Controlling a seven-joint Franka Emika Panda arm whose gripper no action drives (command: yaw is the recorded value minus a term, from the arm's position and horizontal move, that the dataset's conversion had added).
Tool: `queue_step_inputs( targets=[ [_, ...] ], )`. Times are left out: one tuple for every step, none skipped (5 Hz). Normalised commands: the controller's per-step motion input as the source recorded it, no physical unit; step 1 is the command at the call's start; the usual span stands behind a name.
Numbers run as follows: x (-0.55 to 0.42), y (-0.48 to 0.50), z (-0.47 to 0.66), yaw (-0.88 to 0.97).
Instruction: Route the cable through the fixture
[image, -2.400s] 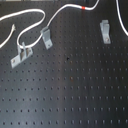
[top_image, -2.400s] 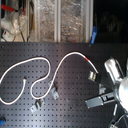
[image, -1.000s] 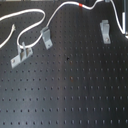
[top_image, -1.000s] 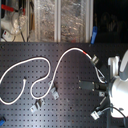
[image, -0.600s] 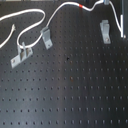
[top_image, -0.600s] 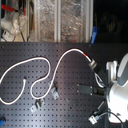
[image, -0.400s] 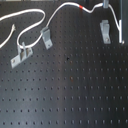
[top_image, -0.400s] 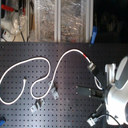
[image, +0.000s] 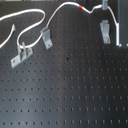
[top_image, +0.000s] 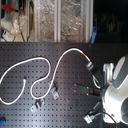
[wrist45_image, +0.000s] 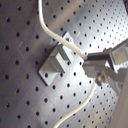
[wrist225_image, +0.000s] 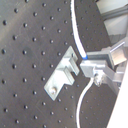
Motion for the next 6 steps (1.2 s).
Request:
queue_step_inputs(
  targets=[
    [-0.021, 0.001, 0.00, 0.00],
    [-0.145, 0.248, 0.04, 0.00],
    [0.014, 0.403, 0.11, 0.12],
    [-0.010, 0.314, 0.17, 0.09],
    [0.018, 0.161, 0.29, 0.06],
    [0.007, 0.072, 0.27, 0.00]
  ],
)
